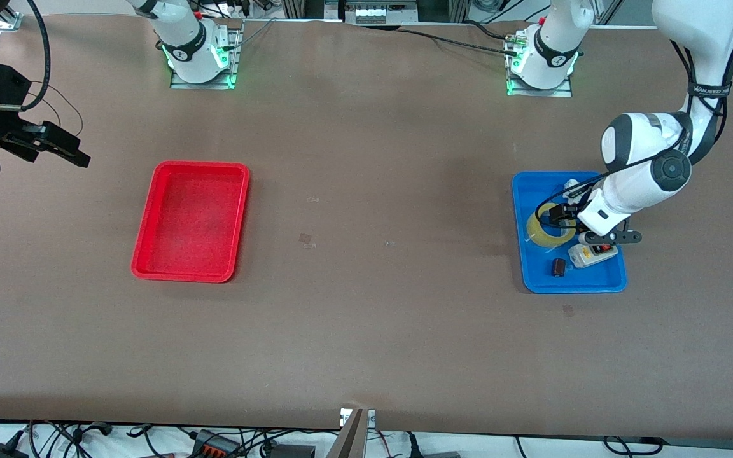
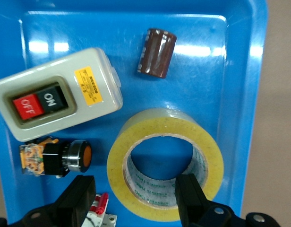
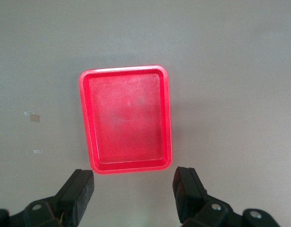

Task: Place and move tape with both arms
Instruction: 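Lower the left gripper over the tape roll and close on its rim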

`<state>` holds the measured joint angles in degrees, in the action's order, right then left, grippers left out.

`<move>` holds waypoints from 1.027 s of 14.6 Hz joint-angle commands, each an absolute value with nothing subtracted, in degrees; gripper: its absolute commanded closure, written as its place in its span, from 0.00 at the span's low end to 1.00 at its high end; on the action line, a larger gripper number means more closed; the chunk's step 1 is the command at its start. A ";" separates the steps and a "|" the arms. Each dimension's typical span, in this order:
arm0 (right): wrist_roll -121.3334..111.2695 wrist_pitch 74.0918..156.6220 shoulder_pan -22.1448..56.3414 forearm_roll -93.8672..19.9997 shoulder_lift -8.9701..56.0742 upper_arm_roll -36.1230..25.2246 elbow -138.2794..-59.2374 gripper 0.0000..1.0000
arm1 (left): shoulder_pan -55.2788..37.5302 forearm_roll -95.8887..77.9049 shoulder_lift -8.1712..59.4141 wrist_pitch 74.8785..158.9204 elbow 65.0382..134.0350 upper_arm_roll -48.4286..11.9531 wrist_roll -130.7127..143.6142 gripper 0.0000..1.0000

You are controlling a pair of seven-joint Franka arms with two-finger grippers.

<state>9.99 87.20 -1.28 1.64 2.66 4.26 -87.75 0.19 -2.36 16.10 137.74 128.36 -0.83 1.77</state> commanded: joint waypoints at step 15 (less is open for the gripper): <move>9.14 87.36 -2.29 1.05 2.73 4.92 -87.36 0.02 | 0.70 -1.41 21.97 138.34 126.74 -0.70 1.14 0.32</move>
